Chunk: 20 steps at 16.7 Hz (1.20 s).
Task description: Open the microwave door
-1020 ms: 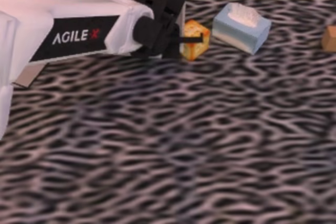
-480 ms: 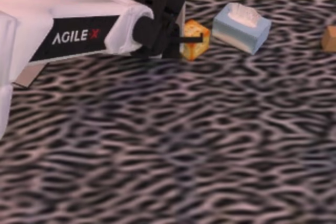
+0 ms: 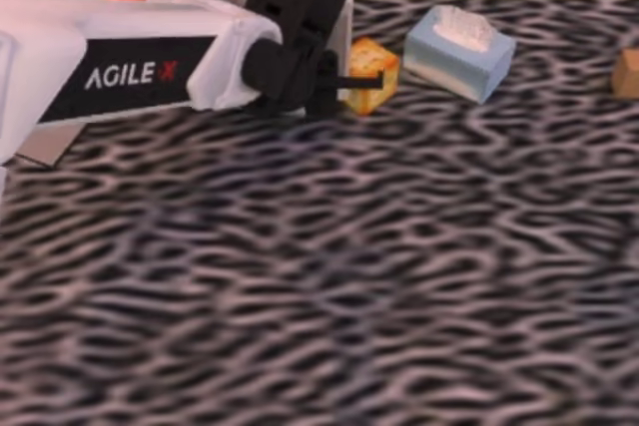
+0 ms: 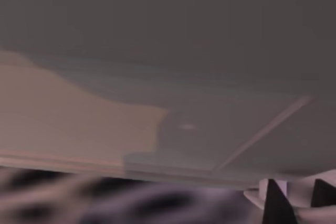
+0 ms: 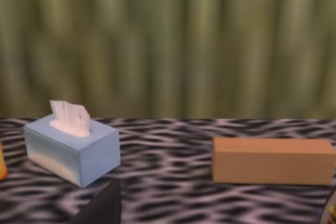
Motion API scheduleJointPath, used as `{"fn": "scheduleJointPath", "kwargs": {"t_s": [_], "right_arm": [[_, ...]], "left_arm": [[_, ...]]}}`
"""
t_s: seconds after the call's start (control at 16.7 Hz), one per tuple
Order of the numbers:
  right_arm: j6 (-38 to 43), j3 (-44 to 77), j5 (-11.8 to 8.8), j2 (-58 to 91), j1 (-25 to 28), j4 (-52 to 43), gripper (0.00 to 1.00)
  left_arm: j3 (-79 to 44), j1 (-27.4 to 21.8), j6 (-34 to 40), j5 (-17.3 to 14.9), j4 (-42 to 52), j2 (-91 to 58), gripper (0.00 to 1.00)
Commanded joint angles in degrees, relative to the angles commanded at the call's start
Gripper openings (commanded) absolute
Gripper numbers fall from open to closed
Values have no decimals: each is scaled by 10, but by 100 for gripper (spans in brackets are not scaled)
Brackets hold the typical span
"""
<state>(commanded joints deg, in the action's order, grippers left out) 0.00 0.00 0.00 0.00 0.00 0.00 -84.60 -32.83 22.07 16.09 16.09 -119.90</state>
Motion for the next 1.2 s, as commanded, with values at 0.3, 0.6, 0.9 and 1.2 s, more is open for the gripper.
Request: {"fn": "scheduleJointPath", "kwargs": {"t_s": [0.3,0.6,0.9,1.2], "right_arm": [[0,0,0,0,0,0,100],[0,0,0,0,0,0,100],[0,0,0,0,0,0,100],[0,0,0,0,0,0,100]], "left_arm": [[12,2,-9,-5,-5,4,0],[12,2,-9,-5,-5,4,0],[12,2,-9,-5,-5,4,0],[12,2,-9,-5,-5,4,0]]}}
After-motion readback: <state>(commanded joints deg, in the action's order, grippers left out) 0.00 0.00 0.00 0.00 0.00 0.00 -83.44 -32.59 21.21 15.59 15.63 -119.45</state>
